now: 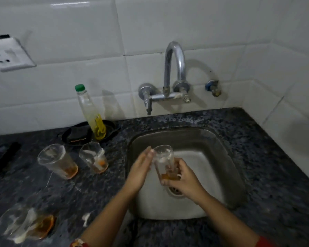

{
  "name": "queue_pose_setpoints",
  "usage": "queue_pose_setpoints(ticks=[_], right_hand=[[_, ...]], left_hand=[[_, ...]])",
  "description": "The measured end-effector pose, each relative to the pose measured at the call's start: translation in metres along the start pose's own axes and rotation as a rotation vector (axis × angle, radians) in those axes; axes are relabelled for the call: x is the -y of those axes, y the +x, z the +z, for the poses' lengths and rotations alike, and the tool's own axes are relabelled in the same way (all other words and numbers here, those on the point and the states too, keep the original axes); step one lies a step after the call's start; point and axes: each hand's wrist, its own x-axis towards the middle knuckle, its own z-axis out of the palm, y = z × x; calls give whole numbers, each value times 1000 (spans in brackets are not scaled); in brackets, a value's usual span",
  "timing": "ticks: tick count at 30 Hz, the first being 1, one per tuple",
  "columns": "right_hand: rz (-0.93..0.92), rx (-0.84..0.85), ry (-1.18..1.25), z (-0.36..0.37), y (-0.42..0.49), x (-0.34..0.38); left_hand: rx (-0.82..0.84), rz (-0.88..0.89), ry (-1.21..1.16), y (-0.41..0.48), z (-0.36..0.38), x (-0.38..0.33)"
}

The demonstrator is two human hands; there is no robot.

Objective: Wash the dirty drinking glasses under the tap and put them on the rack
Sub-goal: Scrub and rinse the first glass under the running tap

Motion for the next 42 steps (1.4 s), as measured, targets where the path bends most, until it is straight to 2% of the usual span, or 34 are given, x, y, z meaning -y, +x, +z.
queue_pose_setpoints(ticks=[2,5,9,15,23,28,31,32,35,37,39,42], right_hand=[[29,-12,24,-12,3,-1],[43,-28,86,-32,14,3],[-1,-70,121,-50,38,11],[-75,-82,84,-65,64,15],[-101,-24,59,-65,74,0],[-105,15,81,-61,77,-1],[-88,32,107,-57,79,-1],[-82,41,116,-57,80,-1],[-61,76,143,-56,81,-1],[-46,115,178,-57,81,0],[-25,149,217,-57,81,0],[-22,180,234,-55,80,0]], left_hand=[[-150,58,140,25,-6,-14],[-277,147,328,64,-6,-52],[-359,166,593,99,5,-96],[-482,129,754,137,13,-110],[-457,173,950,142,19,-114],[-432,110,1041,142,16,-117],[-416,80,943,143,11,-114],[-404,79,846,143,8,-111],[-385,46,343,139,7,-103],[-321,53,249,130,12,-88],[-171,39,179,113,14,-59],[287,-46,138,78,19,-13]])
